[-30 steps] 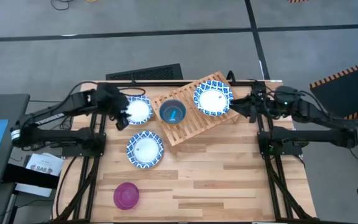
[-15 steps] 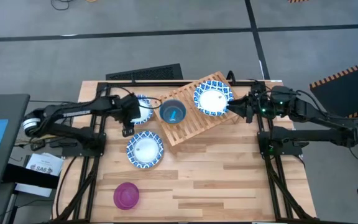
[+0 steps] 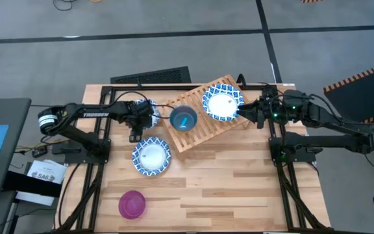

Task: Place and stack bowls onto a shelf
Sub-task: Stack the top white patterned bowl on top of the white patterned bowl on the shelf

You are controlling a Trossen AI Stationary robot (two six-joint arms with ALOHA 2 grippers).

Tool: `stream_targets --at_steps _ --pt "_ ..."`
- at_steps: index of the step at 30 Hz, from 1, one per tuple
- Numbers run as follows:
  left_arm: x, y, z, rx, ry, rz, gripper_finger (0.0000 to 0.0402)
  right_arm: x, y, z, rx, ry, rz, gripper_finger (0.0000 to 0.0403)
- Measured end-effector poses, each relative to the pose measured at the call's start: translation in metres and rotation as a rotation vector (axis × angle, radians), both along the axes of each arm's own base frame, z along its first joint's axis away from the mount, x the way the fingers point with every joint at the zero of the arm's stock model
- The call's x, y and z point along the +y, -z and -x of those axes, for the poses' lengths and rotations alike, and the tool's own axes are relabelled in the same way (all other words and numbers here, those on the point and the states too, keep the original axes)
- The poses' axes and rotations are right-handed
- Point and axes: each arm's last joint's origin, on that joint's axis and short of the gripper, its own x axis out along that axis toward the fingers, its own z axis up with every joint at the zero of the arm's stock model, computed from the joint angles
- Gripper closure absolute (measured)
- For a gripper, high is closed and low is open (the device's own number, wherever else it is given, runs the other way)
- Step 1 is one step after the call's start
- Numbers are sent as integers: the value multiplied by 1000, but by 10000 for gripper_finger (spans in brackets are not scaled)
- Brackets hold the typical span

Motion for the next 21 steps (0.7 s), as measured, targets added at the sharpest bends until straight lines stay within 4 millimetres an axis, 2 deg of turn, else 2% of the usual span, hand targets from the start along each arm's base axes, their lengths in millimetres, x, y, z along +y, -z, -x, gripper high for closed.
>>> stream_targets --at_steps 4,9,16,21 --pt "2 -1 -1 -6 0 -42 269 0 0 0 0 0 0 171" --pt "3 -13 1 19 -18 -82 382 0 0 0 3 0 -1 171" --pt "14 -47 10 14 -129 -168 399 0 1 0 6 0 -1 171" --pt "23 -89 25 -37 -251 -320 401 0 1 0 6 0 -1 171"
